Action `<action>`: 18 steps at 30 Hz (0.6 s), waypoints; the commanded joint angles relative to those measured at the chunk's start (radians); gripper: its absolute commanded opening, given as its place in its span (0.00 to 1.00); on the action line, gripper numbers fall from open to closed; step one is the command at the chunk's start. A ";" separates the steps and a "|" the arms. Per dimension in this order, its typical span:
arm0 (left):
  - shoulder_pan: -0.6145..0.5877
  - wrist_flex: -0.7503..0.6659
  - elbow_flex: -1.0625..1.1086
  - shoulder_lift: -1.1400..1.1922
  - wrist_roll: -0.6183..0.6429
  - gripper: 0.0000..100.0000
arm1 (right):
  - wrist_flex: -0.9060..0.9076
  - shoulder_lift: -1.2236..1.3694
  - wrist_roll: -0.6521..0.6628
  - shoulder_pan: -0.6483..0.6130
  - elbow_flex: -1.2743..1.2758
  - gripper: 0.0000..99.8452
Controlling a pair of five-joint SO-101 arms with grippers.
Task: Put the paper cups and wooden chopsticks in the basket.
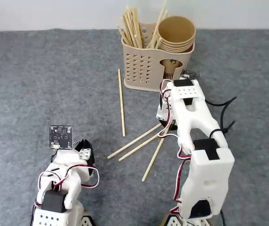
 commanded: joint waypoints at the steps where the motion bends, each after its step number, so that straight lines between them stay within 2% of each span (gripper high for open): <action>1: -0.008 0.003 -0.010 -0.015 -0.009 0.02 | 0.051 -0.051 -0.009 0.005 -0.040 0.04; 4: -0.008 0.003 -0.010 -0.015 -0.009 0.02 | 0.082 -0.107 -0.008 0.008 -0.040 0.00; 13: -0.008 0.003 -0.010 -0.015 -0.009 0.02 | 0.179 -0.389 -0.003 0.005 -0.040 0.01; 18: -0.008 0.003 -0.010 -0.015 -0.009 0.02 | 0.154 -0.601 0.078 -0.002 -0.041 0.01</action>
